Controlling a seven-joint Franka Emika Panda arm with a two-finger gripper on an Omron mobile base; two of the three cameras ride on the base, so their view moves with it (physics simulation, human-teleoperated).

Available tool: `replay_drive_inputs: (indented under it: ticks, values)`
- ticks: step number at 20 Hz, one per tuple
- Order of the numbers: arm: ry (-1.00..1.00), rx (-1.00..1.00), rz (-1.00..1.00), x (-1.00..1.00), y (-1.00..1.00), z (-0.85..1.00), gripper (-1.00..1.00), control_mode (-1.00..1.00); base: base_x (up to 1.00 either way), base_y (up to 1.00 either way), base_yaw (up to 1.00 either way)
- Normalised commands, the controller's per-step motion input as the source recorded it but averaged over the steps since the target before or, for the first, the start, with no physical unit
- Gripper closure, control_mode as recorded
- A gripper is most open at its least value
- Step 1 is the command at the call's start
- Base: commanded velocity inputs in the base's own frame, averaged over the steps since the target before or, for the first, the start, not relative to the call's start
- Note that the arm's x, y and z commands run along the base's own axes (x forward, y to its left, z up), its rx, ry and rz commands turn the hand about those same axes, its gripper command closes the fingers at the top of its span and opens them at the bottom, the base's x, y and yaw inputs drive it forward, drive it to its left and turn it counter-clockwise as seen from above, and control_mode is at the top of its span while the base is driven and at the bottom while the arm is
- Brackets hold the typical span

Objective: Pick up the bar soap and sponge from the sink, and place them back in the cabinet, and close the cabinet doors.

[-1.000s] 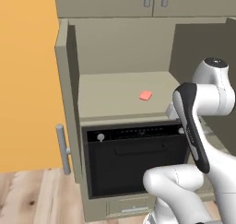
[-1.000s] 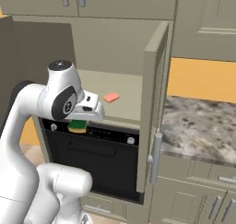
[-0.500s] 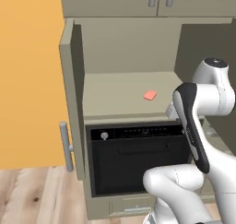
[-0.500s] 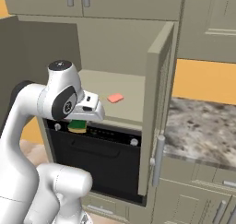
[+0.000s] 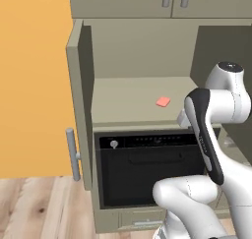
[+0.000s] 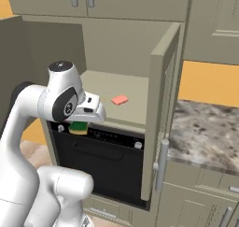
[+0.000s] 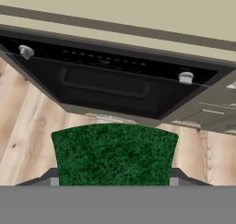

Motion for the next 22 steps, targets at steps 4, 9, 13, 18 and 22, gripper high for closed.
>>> replay_drive_inputs:
  ticks: [4, 9, 13, 18, 22]
  values:
    - [0.00, 0.00, 0.00, 0.00, 0.00, 0.00, 1.00, 1.00, 0.29, 0.01, 0.00]
    - [0.00, 0.00, 0.00, 0.00, 0.00, 0.00, 1.00, 1.00, 0.27, 0.04, 0.00]
    - [0.00, 0.00, 0.00, 0.00, 0.00, 0.00, 1.00, 1.00, 0.21, 0.08, 0.00]
    - [0.00, 0.00, 0.00, 0.00, 0.00, 0.00, 1.00, 1.00, 0.03, 0.03, 0.00]
    - [0.00, 0.00, 0.00, 0.00, 0.00, 0.00, 1.00, 1.00, 0.00, 0.08, 0.00]
